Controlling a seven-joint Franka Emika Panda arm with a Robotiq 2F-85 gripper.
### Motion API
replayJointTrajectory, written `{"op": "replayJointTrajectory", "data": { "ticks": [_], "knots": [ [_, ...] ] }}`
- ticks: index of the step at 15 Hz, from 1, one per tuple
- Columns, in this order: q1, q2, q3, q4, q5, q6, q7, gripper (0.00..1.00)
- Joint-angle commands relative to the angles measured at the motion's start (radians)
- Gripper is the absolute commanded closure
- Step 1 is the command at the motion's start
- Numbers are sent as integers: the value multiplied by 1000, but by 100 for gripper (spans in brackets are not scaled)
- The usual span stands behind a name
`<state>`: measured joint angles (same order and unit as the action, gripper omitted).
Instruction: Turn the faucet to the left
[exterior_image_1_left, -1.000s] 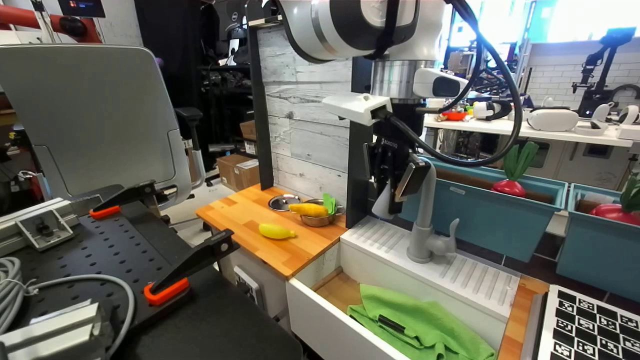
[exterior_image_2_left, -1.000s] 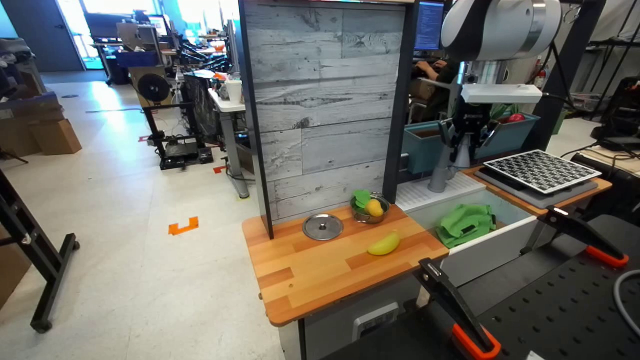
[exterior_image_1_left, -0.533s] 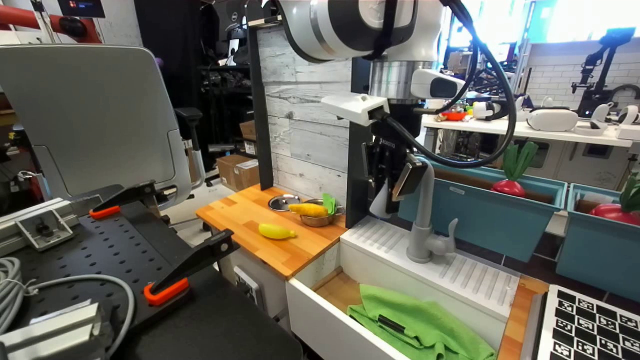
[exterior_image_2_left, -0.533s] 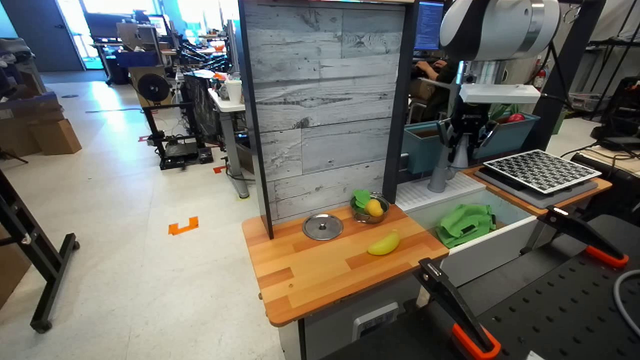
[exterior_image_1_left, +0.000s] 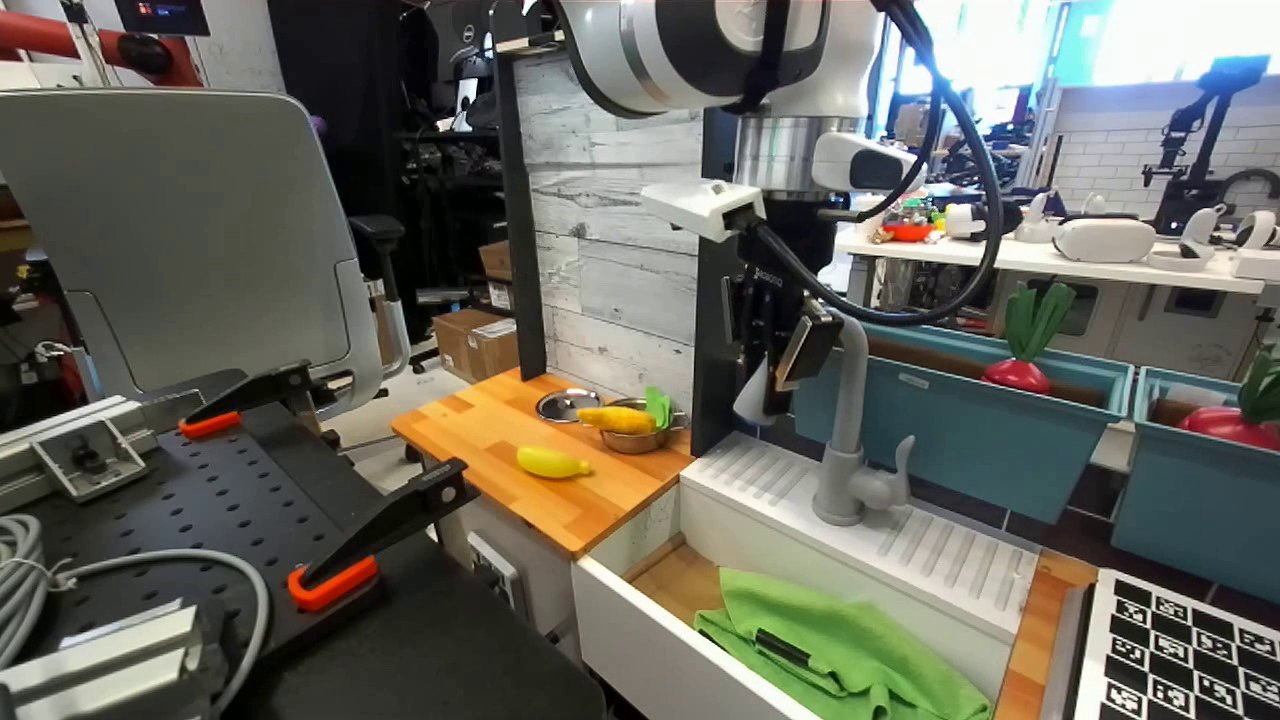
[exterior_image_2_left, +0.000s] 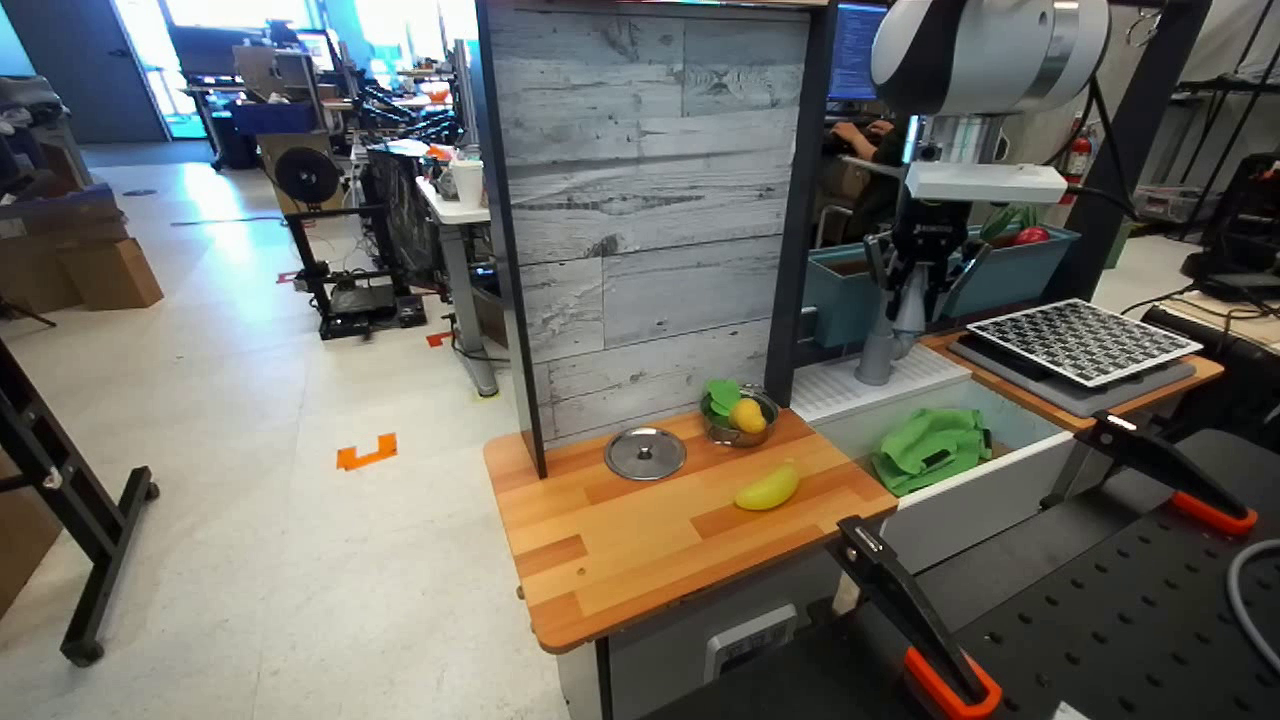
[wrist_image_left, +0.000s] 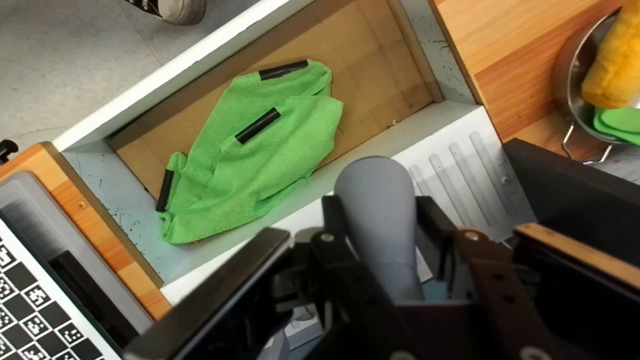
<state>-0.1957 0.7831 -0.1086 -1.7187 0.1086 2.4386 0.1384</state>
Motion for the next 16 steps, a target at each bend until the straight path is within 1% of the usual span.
{"op": "replayJointTrajectory", "data": {
  "ticks": [1, 7, 8, 9, 11, 12, 14, 16],
  "knots": [
    [10, 1, 60, 60, 60, -65, 8, 85],
    [25, -8, 62, 66, 59, -70, 45, 85],
    [27, -10, 63, 65, 60, -68, 51, 35],
    [29, -11, 67, 67, 63, -66, 54, 34],
    [39, -8, 98, 92, 88, -65, 52, 21],
    [48, -8, 100, 101, 90, -68, 52, 12],
    [42, -9, 96, 100, 91, -75, 45, 0],
    [37, -6, 94, 111, 92, -92, 42, 4]
  ]
}}
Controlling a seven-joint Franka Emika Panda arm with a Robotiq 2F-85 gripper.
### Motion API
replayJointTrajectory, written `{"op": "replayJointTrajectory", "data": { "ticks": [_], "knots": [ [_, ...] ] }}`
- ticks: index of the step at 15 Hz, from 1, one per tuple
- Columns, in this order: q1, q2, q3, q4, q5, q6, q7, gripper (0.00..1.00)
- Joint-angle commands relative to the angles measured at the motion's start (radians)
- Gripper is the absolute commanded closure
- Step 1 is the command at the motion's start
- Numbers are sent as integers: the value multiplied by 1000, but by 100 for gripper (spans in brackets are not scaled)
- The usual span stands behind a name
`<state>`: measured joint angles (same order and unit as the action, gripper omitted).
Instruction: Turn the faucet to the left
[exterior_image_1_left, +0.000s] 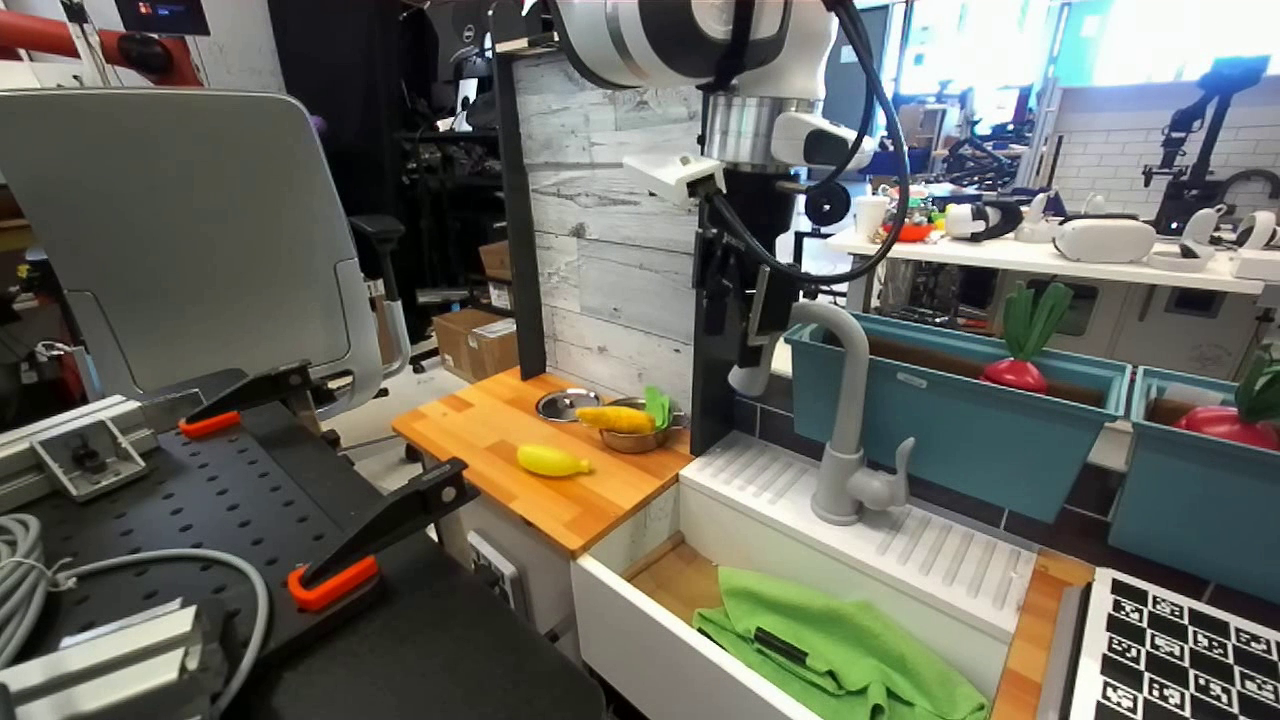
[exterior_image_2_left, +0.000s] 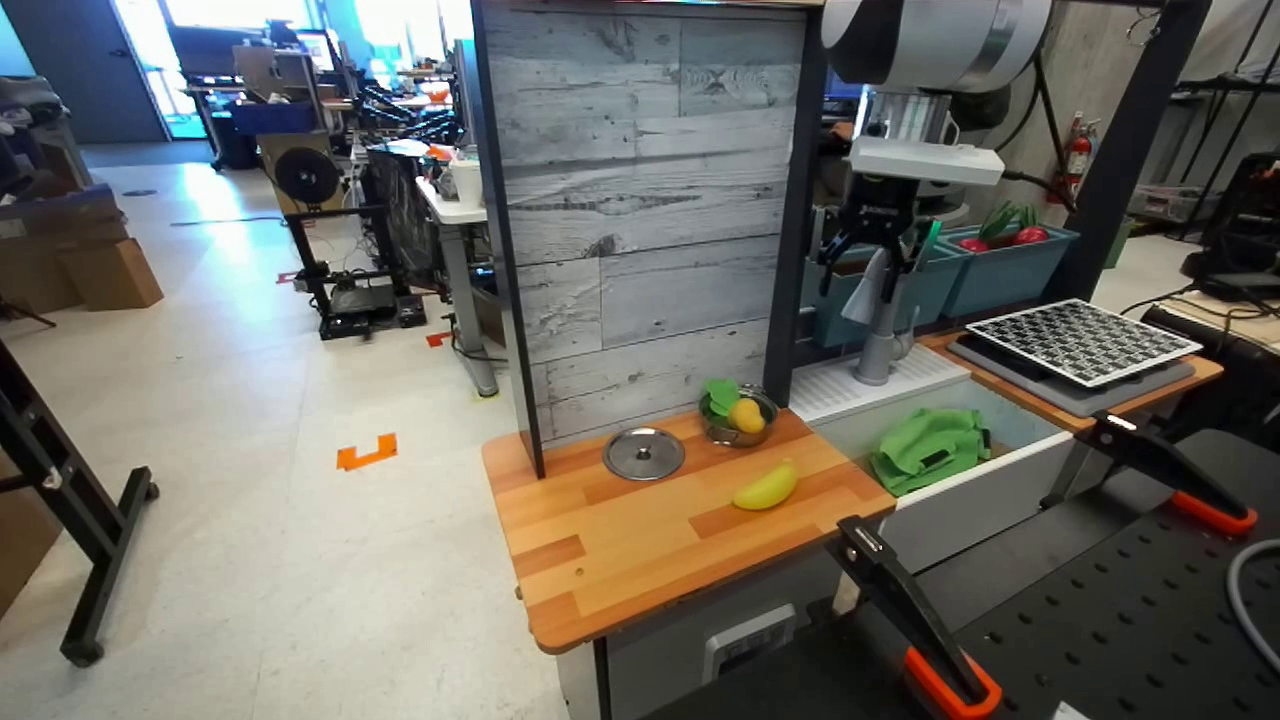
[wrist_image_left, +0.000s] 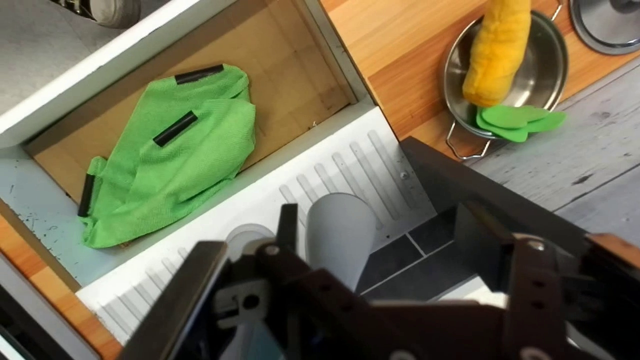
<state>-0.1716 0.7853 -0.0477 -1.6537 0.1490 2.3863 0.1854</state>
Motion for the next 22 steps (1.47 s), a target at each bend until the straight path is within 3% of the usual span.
{"op": "replayJointTrajectory", "data": {
  "ticks": [1, 8, 20, 21, 22],
  "knots": [
    [10, -2, 34, 53, 53, -45, -7, 1],
    [-3, -65, 19, -51, 36, -6, -57, 0],
    [-8, -467, 8, -570, 9, 244, -239, 0],
    [-8, -491, 13, -594, 17, 244, -249, 0],
    [0, -404, -2, -494, 4, 201, -217, 0]
  ]
}}
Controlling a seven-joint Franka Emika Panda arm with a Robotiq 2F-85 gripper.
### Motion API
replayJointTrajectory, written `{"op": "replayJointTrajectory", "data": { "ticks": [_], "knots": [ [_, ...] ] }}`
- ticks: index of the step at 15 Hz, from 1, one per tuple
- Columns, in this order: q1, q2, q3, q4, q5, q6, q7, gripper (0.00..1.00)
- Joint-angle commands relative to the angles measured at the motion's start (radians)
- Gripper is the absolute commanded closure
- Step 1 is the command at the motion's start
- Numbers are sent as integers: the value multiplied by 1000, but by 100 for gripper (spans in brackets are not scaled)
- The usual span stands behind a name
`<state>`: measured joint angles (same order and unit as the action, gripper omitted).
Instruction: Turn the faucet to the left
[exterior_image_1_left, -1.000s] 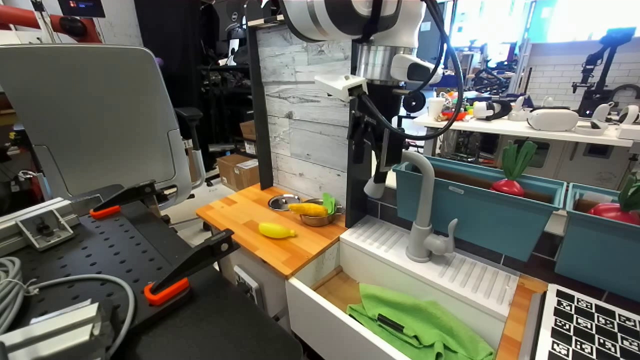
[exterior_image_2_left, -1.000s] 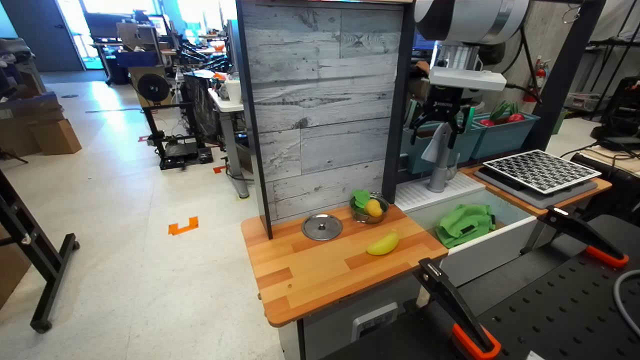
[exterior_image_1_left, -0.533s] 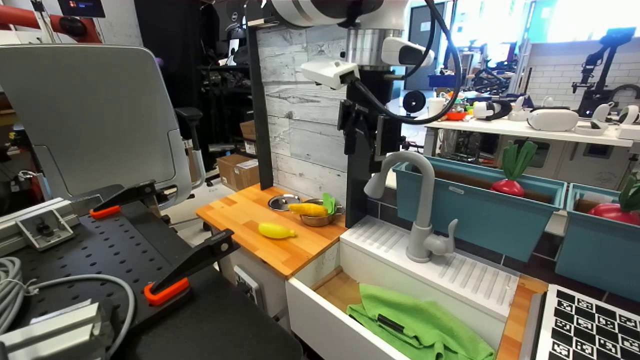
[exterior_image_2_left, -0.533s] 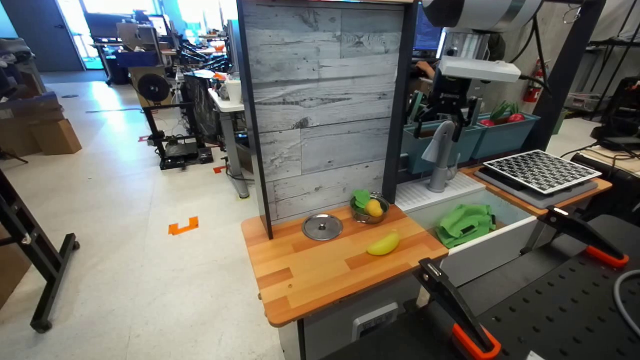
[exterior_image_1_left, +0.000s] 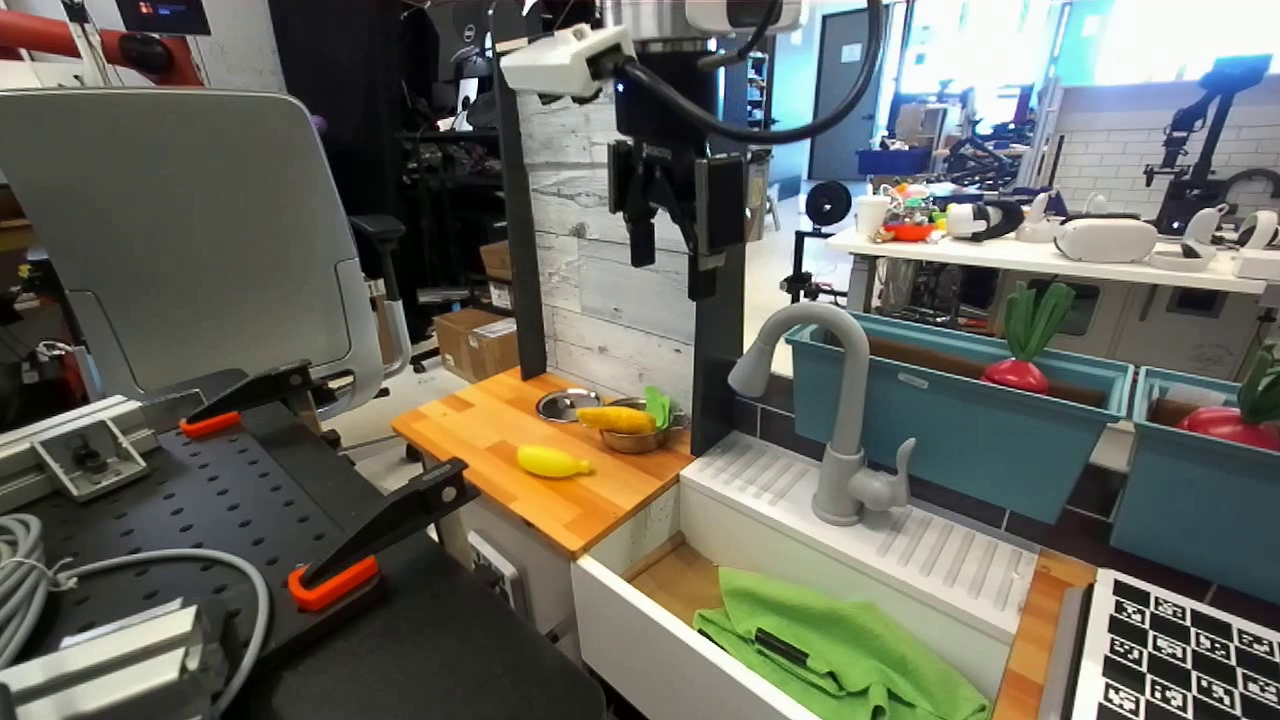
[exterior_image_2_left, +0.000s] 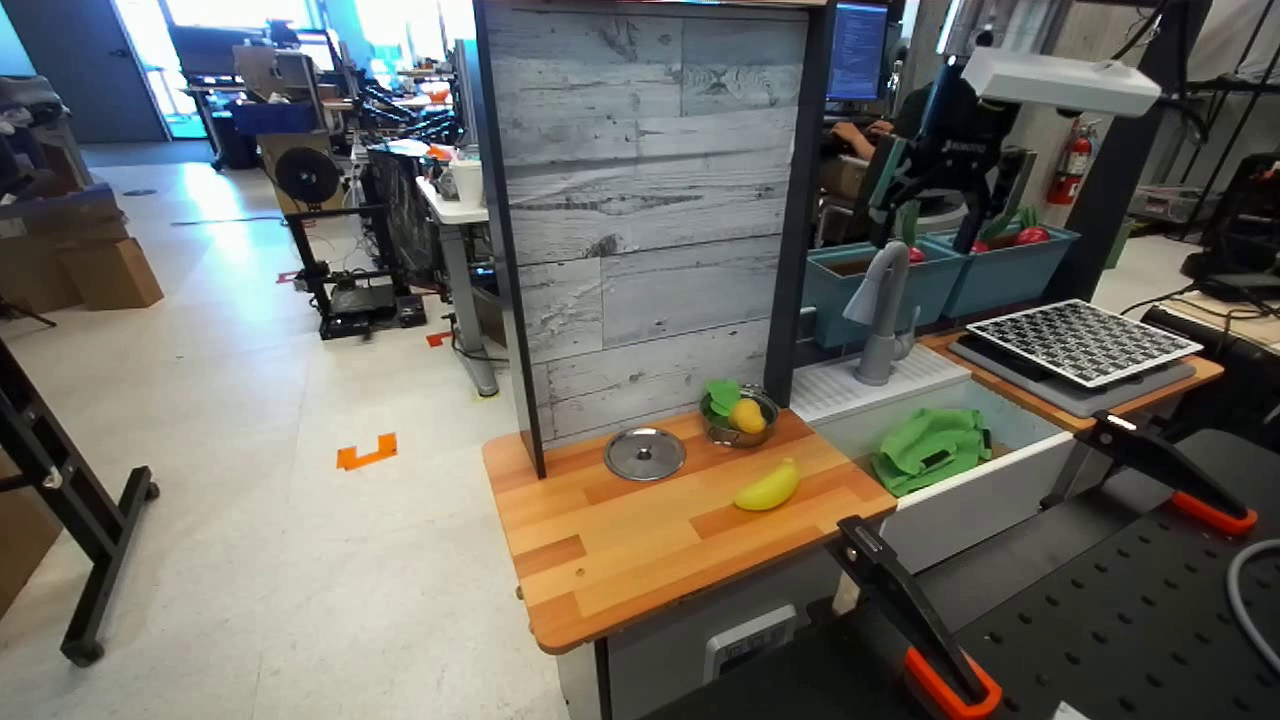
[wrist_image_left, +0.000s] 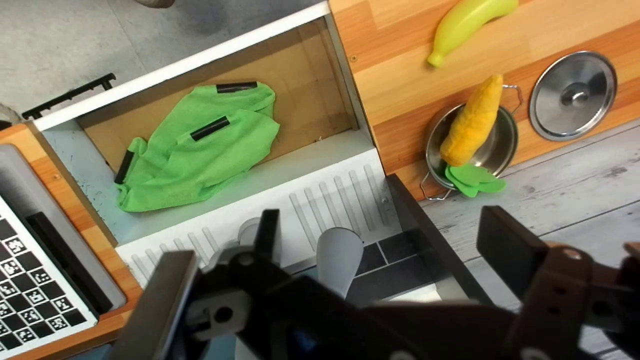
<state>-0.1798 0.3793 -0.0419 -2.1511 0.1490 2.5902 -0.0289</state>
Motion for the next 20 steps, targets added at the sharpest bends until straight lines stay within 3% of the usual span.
{"op": "replayJointTrajectory", "data": {
  "ticks": [1, 20],
  "knots": [
    [9, -28, -8, -27, 5, -1, -9, 0],
    [12, -68, -8, -71, 5, 1, -14, 0]
  ]
}}
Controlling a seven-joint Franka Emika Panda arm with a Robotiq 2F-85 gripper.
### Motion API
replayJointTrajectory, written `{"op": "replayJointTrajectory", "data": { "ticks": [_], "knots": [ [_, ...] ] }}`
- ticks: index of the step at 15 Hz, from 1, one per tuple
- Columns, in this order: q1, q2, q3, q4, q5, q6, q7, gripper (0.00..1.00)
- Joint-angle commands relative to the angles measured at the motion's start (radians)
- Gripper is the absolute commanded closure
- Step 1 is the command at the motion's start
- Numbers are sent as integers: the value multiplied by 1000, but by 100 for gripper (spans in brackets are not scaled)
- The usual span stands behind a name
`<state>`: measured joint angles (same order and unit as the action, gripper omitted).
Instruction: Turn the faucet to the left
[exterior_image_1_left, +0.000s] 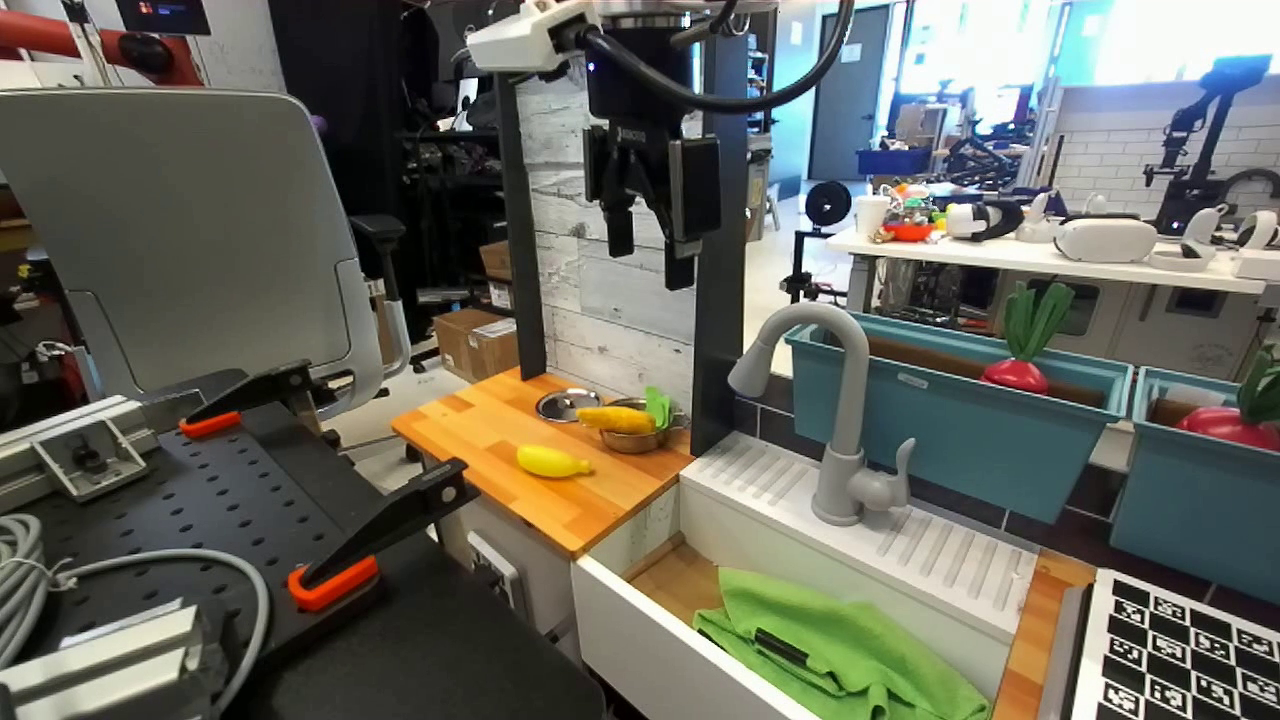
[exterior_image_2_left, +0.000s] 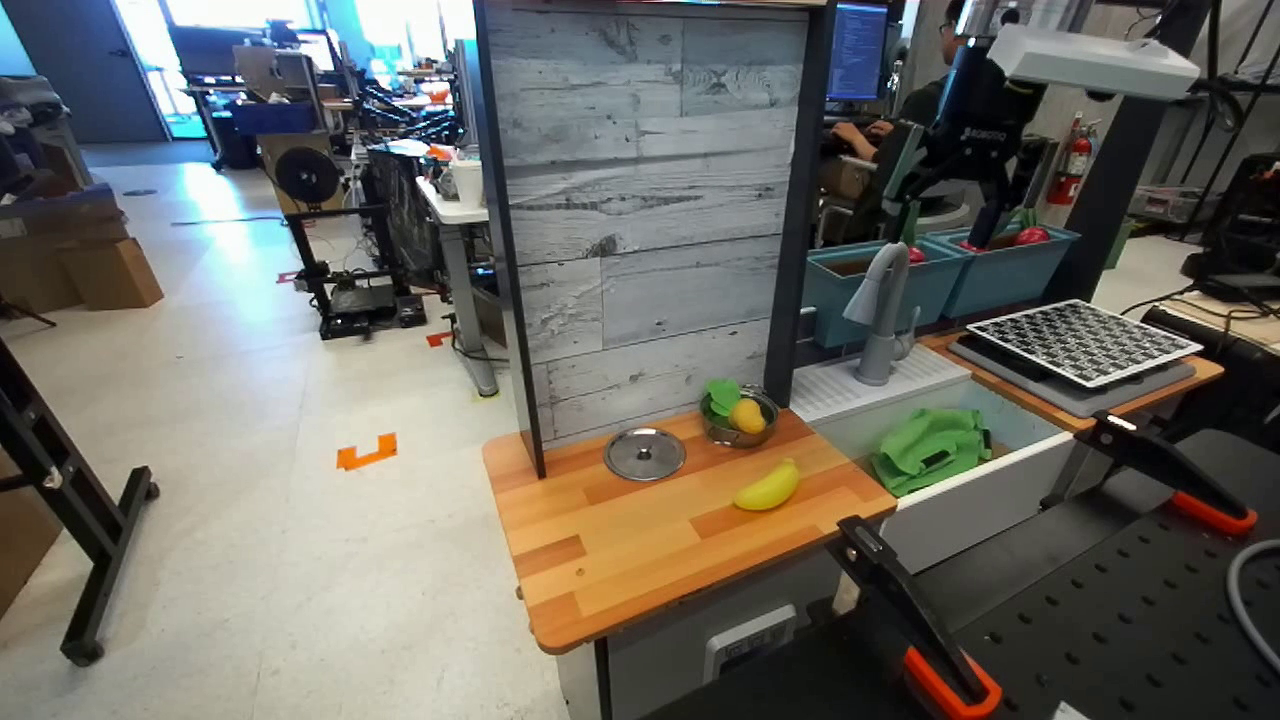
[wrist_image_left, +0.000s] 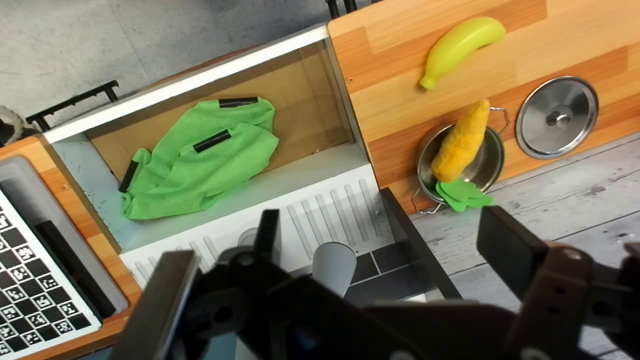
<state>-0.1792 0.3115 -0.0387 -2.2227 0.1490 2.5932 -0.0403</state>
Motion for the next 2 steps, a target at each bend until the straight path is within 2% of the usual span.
{"op": "replayJointTrajectory", "data": {
  "ticks": [1, 2],
  "knots": [
    [11, 0, -11, 1, 5, -2, -3, 0],
    [11, 0, -11, 1, 5, -2, -3, 0]
  ]
}}
